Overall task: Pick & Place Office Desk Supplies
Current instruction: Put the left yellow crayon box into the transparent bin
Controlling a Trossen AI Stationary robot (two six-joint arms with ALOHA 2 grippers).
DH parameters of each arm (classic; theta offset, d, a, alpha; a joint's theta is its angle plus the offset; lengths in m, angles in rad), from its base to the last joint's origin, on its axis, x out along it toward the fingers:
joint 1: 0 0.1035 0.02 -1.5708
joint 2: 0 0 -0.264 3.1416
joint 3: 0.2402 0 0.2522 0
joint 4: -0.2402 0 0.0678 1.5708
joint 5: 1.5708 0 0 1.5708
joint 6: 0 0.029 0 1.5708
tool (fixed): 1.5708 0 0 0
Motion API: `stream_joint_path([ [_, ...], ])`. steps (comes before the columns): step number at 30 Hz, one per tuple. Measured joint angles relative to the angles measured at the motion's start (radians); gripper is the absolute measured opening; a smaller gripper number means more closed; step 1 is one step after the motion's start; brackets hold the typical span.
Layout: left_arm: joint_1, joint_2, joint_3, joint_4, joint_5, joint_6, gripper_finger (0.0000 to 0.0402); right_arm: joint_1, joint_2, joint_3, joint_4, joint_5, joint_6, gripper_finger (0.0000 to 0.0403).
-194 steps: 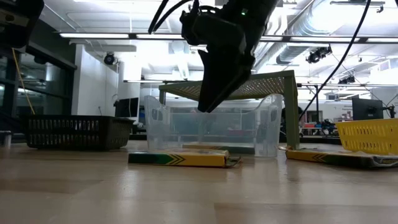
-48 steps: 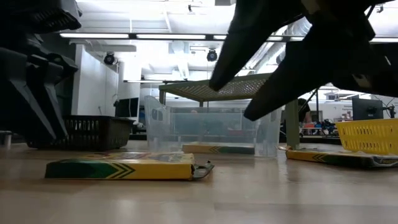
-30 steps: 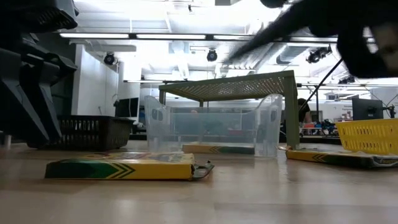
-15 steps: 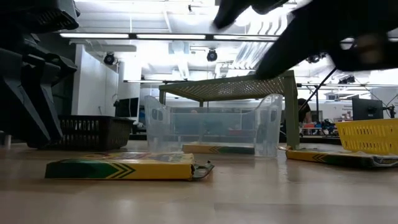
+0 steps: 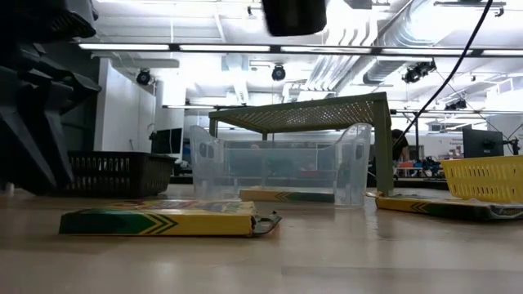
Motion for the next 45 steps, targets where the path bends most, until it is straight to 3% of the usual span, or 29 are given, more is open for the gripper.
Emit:
stream_joint_path([
  [2,-0.01,0.0,0.0,0.0,0.0,0.0,0.0063,0.034,0.0,0.0,-0.053,0.039,-0.007,0.0133],
  [4,-0.022,0.0,0.0,0.0,0.0,0.0,0.0063,0.075,0.0,-0.01,-0.116,0.149,0.036,0.0133],
  [8,-0.04,0.0,0.0,0.001,0.0,-0.001,0.0063,0.141,-0.023,-0.138,-0.131,0.318,0.243,0.0133],
  [13,-0.032,0.0,0.0,0.007,-0.004,0.0,0.0063,0.192,-0.062,-0.328,0.021,0.472,0.408,0.0133],
  [16,-0.02,0.0,0.0,0.01,-0.006,0.0,0.0063,0.184,-0.07,-0.394,0.16,0.482,0.415,0.0133],
  [21,-0.009,0.0,0.0,0.011,-0.006,-0.002,0.0063,0.161,-0.06,-0.434,0.217,0.485,0.46,0.0133],
  [38,0.016,0.0,0.0,0.012,-0.019,0.008,0.0063,0.132,-0.056,-0.437,0.105,0.423,0.711,0.0133],
  [45,0.045,0.0,0.0,0.065,0.01,0.083,0.0063,0.118,-0.056,-0.437,0.069,0.378,0.736,0.0133],
])
